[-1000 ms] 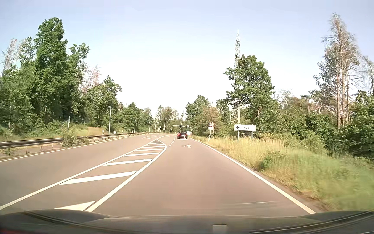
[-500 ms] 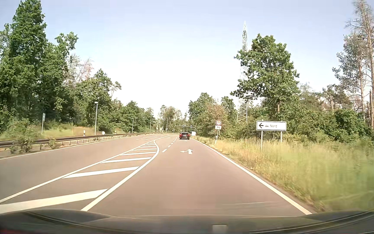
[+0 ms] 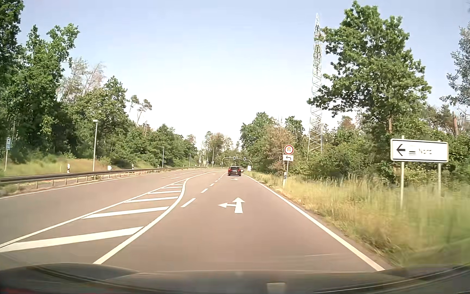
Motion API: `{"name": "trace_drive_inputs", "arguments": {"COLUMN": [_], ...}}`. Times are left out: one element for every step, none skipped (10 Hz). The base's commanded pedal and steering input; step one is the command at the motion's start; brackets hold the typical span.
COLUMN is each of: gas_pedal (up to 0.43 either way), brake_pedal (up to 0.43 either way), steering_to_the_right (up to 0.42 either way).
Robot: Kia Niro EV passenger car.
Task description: Follow the waypoints while adhering to traffic rules and regulations
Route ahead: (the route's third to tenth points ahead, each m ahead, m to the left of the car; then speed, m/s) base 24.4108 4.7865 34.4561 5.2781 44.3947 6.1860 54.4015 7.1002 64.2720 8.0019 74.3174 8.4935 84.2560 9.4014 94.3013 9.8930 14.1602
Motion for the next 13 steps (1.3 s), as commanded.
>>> {"name": "trace_drive_inputs", "arguments": {"gas_pedal": [0.118,0.118,0.13,0.13,0.13,0.13,0.13,0.13,0.13,0.13,0.13,0.13,0.13], "brake_pedal": [0.024,0.024,0.024,0.024,0.024,0.03,0.024,0.024,0.024,0.024,0.024,0.024,0.024], "steering_to_the_right": [-0.008,-0.009,-0.009,-0.009,-0.009,-0.009,-0.01,-0.01,-0.009,-0.009,-0.009,-0.009,-0.009]}}
